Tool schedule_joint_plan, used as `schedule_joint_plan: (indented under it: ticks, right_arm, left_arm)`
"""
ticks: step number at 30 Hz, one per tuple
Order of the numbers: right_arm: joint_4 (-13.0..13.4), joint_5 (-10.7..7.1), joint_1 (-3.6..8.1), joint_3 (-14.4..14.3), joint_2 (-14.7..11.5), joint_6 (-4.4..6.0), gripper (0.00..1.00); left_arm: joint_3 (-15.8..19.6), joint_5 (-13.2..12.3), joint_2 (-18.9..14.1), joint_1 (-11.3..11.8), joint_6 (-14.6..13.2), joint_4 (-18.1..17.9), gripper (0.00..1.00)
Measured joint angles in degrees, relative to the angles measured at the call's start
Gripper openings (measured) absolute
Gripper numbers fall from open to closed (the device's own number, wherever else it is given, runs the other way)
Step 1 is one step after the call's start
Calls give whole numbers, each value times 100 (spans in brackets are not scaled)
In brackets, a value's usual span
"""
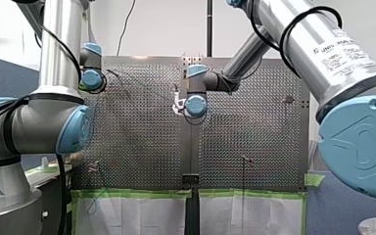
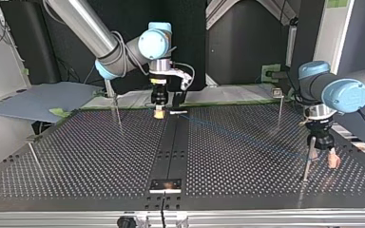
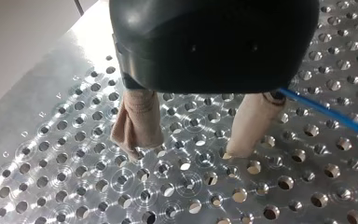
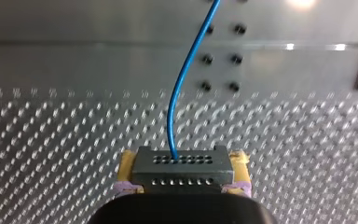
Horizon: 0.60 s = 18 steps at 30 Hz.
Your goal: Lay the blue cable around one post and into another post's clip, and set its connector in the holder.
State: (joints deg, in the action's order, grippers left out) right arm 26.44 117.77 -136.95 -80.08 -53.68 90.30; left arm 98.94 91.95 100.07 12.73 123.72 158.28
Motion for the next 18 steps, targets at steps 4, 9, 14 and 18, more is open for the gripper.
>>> schedule_joint_plan:
  ticks: [4, 9, 14, 18]
  right_arm:
    - [215, 215, 68, -216, 0, 48, 0]
    - [521, 423, 173, -522, 0, 153, 0]
    - [830, 580, 247, -832, 1, 225, 0]
    - [1073, 688, 312, -1073, 1, 327, 0]
  left_arm:
    - [0, 6, 1, -1, 2, 20, 100]
    - [0, 10, 0, -7, 2, 49, 100]
    - [0, 11, 0, -8, 7, 61, 100]
    - [0, 11, -1, -8, 10, 81, 100]
